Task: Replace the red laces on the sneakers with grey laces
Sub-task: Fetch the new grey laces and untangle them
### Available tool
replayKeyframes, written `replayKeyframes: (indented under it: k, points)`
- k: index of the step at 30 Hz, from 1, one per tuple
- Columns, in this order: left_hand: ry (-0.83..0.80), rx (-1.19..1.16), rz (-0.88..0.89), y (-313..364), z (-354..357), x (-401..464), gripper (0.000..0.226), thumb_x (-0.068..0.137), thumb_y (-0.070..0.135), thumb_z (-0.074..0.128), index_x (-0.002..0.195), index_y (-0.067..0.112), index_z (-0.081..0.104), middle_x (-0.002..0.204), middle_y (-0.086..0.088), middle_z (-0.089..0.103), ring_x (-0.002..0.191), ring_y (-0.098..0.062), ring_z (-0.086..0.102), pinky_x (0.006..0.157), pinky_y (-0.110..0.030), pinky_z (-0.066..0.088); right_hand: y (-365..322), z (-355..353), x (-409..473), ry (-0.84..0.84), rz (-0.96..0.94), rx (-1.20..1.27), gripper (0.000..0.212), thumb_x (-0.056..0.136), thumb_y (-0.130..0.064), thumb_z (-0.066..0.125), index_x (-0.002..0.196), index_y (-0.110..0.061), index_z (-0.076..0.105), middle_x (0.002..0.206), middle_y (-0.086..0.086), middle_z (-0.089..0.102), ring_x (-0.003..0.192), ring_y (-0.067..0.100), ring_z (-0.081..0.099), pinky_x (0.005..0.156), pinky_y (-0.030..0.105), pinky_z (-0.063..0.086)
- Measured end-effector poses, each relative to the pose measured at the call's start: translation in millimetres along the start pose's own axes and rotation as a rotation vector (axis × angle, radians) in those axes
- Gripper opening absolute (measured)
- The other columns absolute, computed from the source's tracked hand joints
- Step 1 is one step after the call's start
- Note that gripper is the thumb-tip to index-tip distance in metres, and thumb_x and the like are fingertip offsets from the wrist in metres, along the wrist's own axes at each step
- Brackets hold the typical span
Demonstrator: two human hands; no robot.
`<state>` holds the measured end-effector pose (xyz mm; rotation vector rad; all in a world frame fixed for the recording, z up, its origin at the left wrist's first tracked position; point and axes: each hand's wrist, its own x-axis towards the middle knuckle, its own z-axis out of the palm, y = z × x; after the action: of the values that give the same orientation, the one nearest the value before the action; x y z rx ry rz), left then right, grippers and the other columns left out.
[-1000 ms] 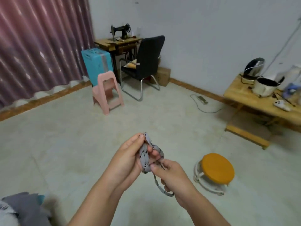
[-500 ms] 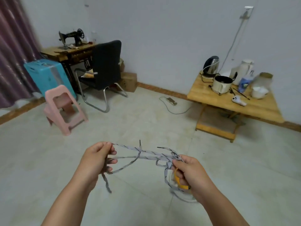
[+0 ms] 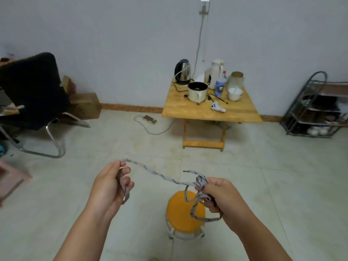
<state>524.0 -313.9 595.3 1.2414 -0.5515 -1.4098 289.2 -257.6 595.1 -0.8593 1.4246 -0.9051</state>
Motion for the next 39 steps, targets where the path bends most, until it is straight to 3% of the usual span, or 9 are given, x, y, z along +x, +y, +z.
replayKeyframes:
  k: [6, 9, 12, 15, 18, 21, 25, 31, 39]
  points:
    - [-0.428, 0.643, 0.154, -14.6, 75.8, 45.4, 0.018, 0.092, 0.017, 0.05, 0.096, 0.032, 0.059, 0.076, 0.003, 0.066, 0.052, -0.008, 0.055, 0.044, -0.021, 0.042, -23.2, -20.1, 41.2, 0.072, -0.089, 0.11, 0.01, 0.09, -0.006, 0.051, 0.082, -0.005, 0.057, 0.055, 0.003, 0.041, 0.044, 0.01, 0.031, 0.039, 0.018, 0.024]
    - [-0.709, 0.683, 0.066, -21.4, 116.0, 56.5, 0.018, 0.09, 0.019, 0.053, 0.085, 0.032, 0.065, 0.079, 0.005, 0.068, 0.064, -0.008, 0.062, 0.049, -0.022, 0.046, -35.3, -19.9, 61.4, 0.135, -0.131, 0.118, 0.013, 0.091, -0.011, 0.055, 0.08, -0.006, 0.06, 0.059, 0.005, 0.043, 0.045, 0.009, 0.033, 0.041, 0.018, 0.027]
    - [-0.858, 0.634, -0.056, -24.2, 151.1, 68.6, 0.007, 0.085, 0.017, 0.06, 0.089, 0.022, 0.062, 0.074, -0.007, 0.069, 0.061, -0.015, 0.061, 0.05, -0.025, 0.051, -44.9, -21.4, 75.7, 0.231, -0.156, 0.114, 0.02, 0.088, -0.011, 0.06, 0.07, -0.015, 0.066, 0.055, 0.001, 0.043, 0.044, 0.008, 0.033, 0.042, 0.017, 0.029]
    - [-0.906, 0.633, -0.101, -30.2, 176.1, 78.4, 0.013, 0.081, 0.01, 0.065, 0.089, 0.018, 0.06, 0.074, -0.016, 0.07, 0.059, -0.021, 0.062, 0.052, -0.027, 0.053, -49.3, -30.0, 77.4, 0.275, -0.177, 0.12, 0.015, 0.087, -0.01, 0.061, 0.08, -0.016, 0.072, 0.062, 0.006, 0.048, 0.049, 0.009, 0.033, 0.045, 0.018, 0.029]
    - [-0.94, 0.678, -0.098, -41.6, 195.4, 81.5, 0.011, 0.083, 0.006, 0.062, 0.088, 0.015, 0.06, 0.064, -0.014, 0.068, 0.05, -0.017, 0.06, 0.045, -0.025, 0.046, -46.1, -42.6, 71.2, 0.285, -0.165, 0.17, 0.031, 0.089, 0.0, 0.053, 0.083, -0.022, 0.074, 0.066, 0.006, 0.051, 0.052, 0.009, 0.033, 0.047, 0.018, 0.028]
    - [-0.952, 0.678, -0.13, -53.4, 215.4, 82.9, 0.006, 0.087, 0.007, 0.058, 0.088, 0.012, 0.061, 0.054, -0.004, 0.063, 0.047, -0.013, 0.058, 0.042, -0.026, 0.043, -39.9, -61.5, 63.4, 0.492, -0.12, 0.254, 0.023, 0.091, 0.002, 0.048, 0.095, -0.009, 0.068, 0.063, 0.002, 0.06, 0.048, 0.01, 0.037, 0.045, 0.018, 0.031]
    - [-0.961, 0.635, -0.216, -69.8, 247.8, 74.6, 0.012, 0.093, 0.008, 0.048, 0.091, 0.01, 0.06, 0.053, 0.0, 0.054, 0.041, -0.01, 0.044, 0.036, -0.02, 0.031, -22.6, -104.6, 37.3, 0.768, -0.049, 0.321, 0.019, 0.095, -0.011, 0.048, 0.087, -0.01, 0.064, 0.056, -0.002, 0.057, 0.038, 0.008, 0.034, 0.039, 0.016, 0.027]
    - [-1.007, 0.6, -0.218, -103.4, 297.3, 39.5, 0.018, 0.095, 0.017, 0.046, 0.089, 0.011, 0.062, 0.053, 0.003, 0.056, 0.05, -0.011, 0.056, 0.04, -0.021, 0.038, 5.4, -169.1, -17.9, 0.966, -0.018, 0.33, 0.026, 0.095, -0.015, 0.046, 0.077, -0.014, 0.065, 0.053, -0.005, 0.051, 0.036, 0.006, 0.03, 0.037, 0.015, 0.023]
    - [-1.037, 0.455, -0.316, -154.2, 356.7, 2.8, 0.023, 0.097, 0.014, 0.041, 0.076, 0.015, 0.051, 0.057, 0.003, 0.044, 0.044, -0.007, 0.041, 0.037, -0.017, 0.033, 40.3, -238.0, -92.9, 1.189, -0.025, 0.423, 0.026, 0.096, -0.014, 0.045, 0.078, -0.011, 0.064, 0.054, -0.001, 0.048, 0.036, 0.006, 0.029, 0.036, 0.015, 0.022]
